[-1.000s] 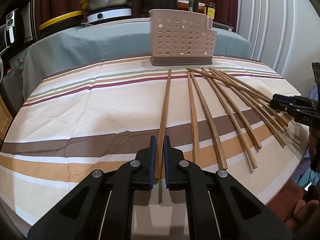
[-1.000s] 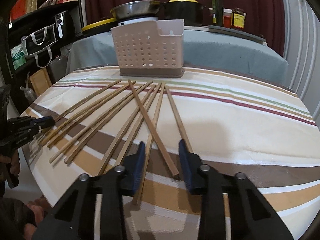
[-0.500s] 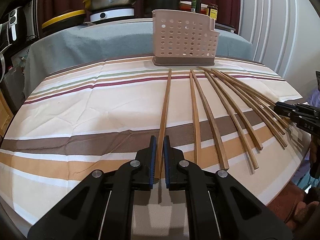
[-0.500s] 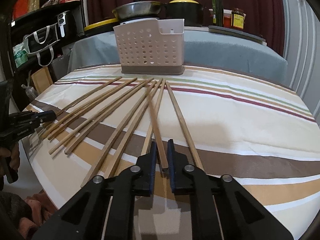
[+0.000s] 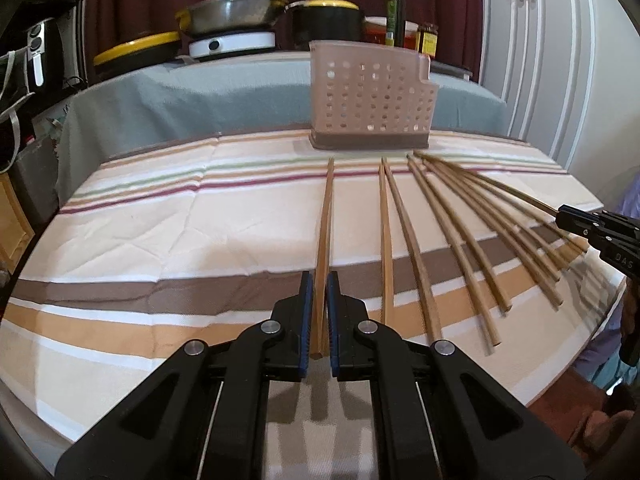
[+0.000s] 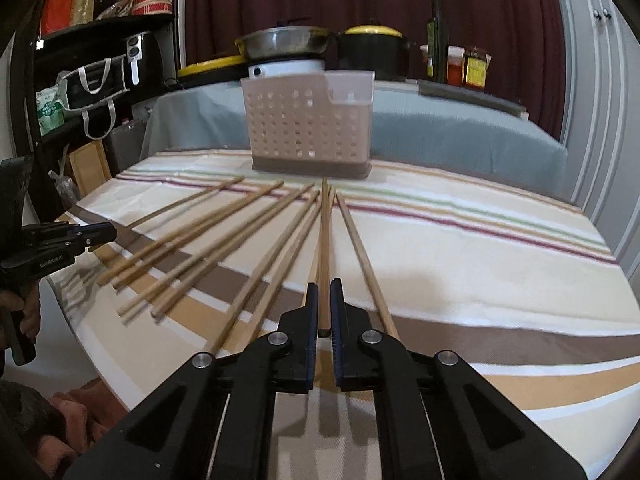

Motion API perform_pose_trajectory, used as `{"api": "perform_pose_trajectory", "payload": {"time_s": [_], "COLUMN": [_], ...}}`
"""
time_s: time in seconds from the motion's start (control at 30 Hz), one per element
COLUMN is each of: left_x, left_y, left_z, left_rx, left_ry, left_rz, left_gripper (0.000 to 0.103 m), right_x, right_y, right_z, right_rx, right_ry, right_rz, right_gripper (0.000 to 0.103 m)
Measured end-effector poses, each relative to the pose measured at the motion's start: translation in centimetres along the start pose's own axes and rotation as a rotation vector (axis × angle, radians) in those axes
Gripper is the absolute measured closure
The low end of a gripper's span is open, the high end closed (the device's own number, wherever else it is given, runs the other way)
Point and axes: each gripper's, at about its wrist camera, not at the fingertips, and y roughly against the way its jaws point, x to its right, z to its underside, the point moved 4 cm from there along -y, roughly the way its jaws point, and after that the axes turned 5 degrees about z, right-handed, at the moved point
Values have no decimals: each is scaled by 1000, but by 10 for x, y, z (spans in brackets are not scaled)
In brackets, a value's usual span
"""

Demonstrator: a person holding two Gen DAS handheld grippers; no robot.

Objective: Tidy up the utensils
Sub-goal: 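Close the left tool on one wooden chopstick and lift it, then carry the chopstick upright over the white caddy with the left tool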

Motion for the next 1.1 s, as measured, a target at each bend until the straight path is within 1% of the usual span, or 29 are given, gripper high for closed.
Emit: {"api": "perform_pose_trajectory", "payload": {"time_s": [0.23, 0.37, 0.6, 0.73, 0.83, 0.97, 1.1], "left_x": [5, 7, 13, 14, 8, 1, -6], "left_y": [26, 45, 77, 80, 79, 79, 77], "left_z": [-19, -31, -53, -60, -68, -82, -96], "left_rx": [77, 133, 232, 251, 251, 257, 253], "left_ry": [-4, -3, 1, 6, 35, 55, 72], "left_rz": [-23, -33, -35, -31, -22, -26, -31], "left_gripper": [96, 96, 97, 97, 97, 97, 97], "right_x": [1, 1, 4, 4, 7, 11, 14], "right_y": [27, 46, 68, 70, 69, 68, 64], "right_z": [-24, -40, -60, -63, -66, -77, -89], "right_rx": [90, 152, 225, 238, 239, 247, 234], "right_ry": [-7, -10, -27, -34, -47, -58, -64], "right_rz": [11, 16, 15, 13, 9, 13, 12], "right_gripper": [96, 96, 96, 96, 96, 96, 96]}}
